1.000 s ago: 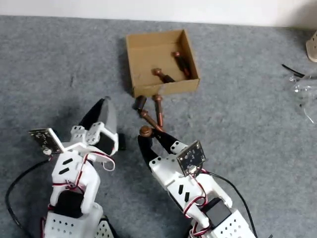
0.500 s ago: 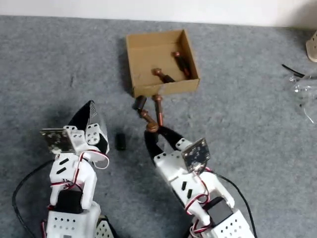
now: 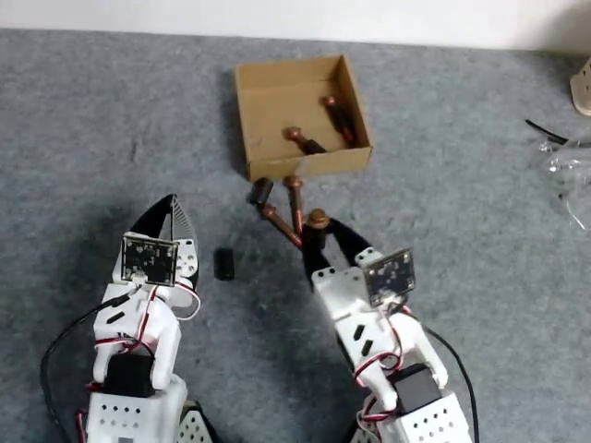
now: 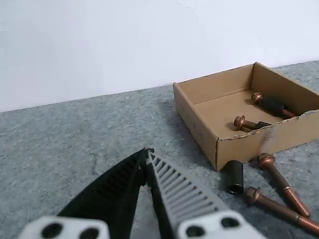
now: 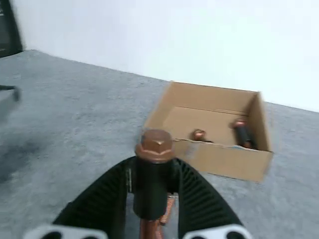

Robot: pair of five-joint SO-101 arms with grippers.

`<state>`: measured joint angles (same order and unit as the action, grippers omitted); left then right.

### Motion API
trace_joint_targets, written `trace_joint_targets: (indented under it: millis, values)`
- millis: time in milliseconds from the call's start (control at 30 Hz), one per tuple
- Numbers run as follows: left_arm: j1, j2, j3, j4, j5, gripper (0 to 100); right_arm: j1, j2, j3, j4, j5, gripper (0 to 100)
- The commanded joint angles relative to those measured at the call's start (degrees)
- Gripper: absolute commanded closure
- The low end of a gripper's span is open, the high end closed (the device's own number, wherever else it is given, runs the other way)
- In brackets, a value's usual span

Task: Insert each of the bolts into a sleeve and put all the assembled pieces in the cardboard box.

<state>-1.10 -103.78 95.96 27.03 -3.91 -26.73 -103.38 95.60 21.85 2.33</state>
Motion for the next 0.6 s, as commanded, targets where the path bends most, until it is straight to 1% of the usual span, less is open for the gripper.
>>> trace_joint_targets:
  millis: [0, 100, 200, 333, 567]
  values:
    - [-0.5, -0.5, 1.2, 0.2, -0.4, 99, 3.9, -1.8, -2.4, -0.1, 0.4, 99.5]
    - [-0.5, -0.5, 1.2, 0.2, -0.4, 99, 4.4, -0.5, -3.2, -0.2, 0.5, 99.5]
    - [-0.5, -0.5, 1.2, 0.2, -0.4, 99, 4.4, 6.5, -7.3, -0.2, 0.5, 99.5]
    - [-0.5, -0.5, 1.2, 0.2, -0.4, 99, 4.4, 23.6, -18.3, -0.3, 0.2, 99.5]
    - [-0.5, -0.5, 1.2, 0.1, -0.4, 99, 4.4, 60.0, -48.4, 0.0, 0.4, 99.5]
